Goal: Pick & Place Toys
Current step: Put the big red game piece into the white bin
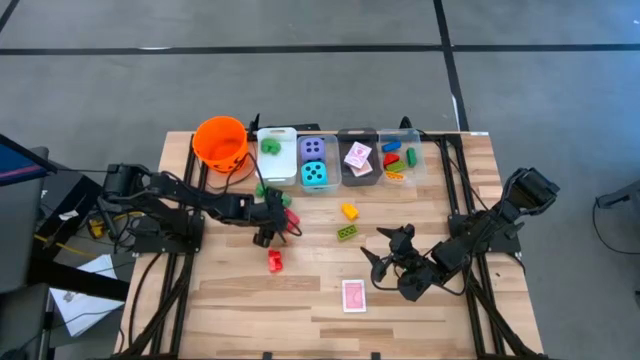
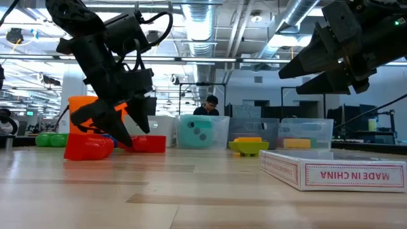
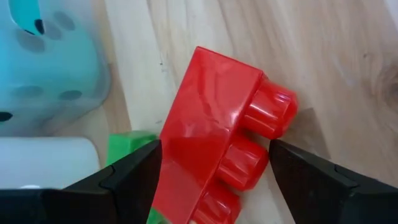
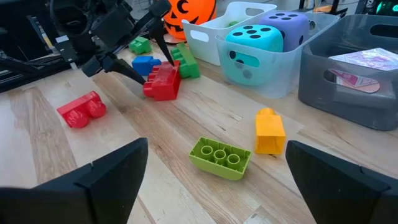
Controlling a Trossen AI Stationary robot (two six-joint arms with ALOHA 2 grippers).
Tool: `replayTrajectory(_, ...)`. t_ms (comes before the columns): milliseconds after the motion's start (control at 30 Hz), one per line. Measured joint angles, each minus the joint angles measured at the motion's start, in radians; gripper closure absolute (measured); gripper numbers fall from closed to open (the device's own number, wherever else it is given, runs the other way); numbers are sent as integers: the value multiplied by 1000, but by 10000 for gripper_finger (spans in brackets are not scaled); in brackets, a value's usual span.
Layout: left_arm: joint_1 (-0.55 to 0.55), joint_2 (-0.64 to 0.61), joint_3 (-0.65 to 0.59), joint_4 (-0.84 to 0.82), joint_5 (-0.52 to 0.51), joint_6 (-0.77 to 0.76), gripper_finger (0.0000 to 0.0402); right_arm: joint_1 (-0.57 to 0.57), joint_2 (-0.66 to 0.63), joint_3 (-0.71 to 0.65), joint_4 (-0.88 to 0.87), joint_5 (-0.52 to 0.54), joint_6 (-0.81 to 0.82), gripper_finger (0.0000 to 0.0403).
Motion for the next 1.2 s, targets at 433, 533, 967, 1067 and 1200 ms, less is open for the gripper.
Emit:
replayTrajectory(433, -6, 0, 0, 113, -2, 80, 115, 0, 0, 0, 0, 0, -15, 29)
replayTrajectory(533, 24, 0, 1, 144, -2, 80, 115, 0, 0, 0, 0, 0, -15, 29)
replayTrajectory(967, 171, -1, 2, 188, 292, -112, 115, -1, 0, 0, 1, 0, -15, 29)
replayTrajectory(1067, 182, -2, 2, 187, 345, -168, 115, -1, 0, 0, 1, 0, -15, 29)
replayTrajectory(1200, 186, -2, 2, 181, 385, -217, 115, -1, 0, 0, 1, 0, -15, 29)
